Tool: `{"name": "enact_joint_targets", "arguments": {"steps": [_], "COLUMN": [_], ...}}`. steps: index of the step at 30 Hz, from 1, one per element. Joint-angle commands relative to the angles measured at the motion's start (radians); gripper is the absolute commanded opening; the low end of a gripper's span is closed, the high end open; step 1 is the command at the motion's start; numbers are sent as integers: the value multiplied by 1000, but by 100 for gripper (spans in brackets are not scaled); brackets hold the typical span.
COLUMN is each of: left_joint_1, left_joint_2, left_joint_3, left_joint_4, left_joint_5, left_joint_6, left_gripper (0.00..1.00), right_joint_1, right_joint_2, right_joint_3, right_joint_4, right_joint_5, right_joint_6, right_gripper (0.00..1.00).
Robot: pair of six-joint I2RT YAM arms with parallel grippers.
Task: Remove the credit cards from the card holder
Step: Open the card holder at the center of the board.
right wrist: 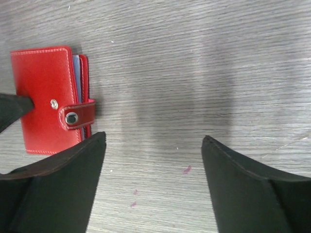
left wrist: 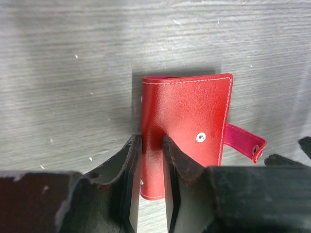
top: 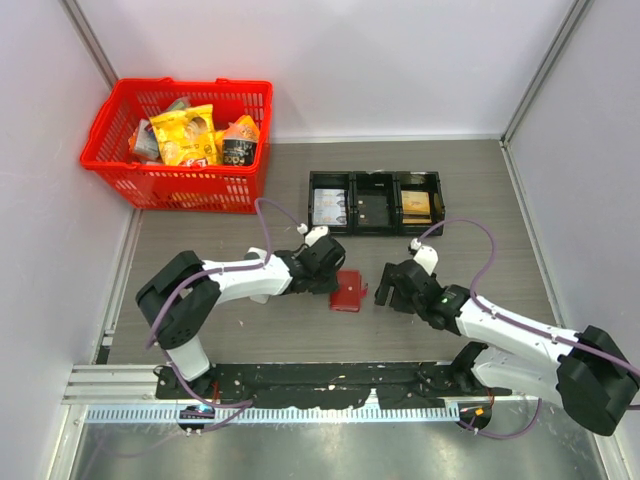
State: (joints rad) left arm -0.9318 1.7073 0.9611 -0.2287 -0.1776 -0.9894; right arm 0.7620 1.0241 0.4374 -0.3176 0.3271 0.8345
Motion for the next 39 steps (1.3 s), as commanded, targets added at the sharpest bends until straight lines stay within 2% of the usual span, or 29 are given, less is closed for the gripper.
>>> {"name": "enact_joint_targets", "arguments": {"steps": [1,2,9,15,20,26,29,31,32,36,39], "left_joint_1": [5,5,5,7,5,5,5,5,5,5,5], "left_joint_2": [23,23,8,8,15,23,20,18,15,6,-9], "left_joint_3": [59,62,68,70,67,67,70,68,68,76,77], "left_joint_4": [-86,-89,-86,-74,-54,-49,-58,-61,-61,-72,-73], "left_joint_5": [-77,-79,-79,-69,-63,-57,-63,-66,-66,-59,-48], "left_joint_6": [113,121,140,144,138,138,146,147,147,149,158], "left_gripper": [26,26,29,29,29,30,30,30,30,32,34], "right_joint_1": [-1,-1,-1,-3,-1,-1,-9,-15,-20,-38,-55], "right_joint_2": [-47,-53,-7,169,284,304,288,280,278,252,226], "right_joint_3": [79,90,256,368,370,316,274,250,235,190,155], "right_joint_4": [-8,-9,-60,-107,-115,-107,-98,-86,-74,-17,61], "right_joint_5": [-8,-10,-88,-79,-40,-49,-57,-71,-77,-126,-180], "right_joint_6": [-34,-43,-97,-68,-43,-28,-25,-25,-28,-37,-49], "right_gripper": [90,95,95,95,93,83,74,66,58,42,34]}}
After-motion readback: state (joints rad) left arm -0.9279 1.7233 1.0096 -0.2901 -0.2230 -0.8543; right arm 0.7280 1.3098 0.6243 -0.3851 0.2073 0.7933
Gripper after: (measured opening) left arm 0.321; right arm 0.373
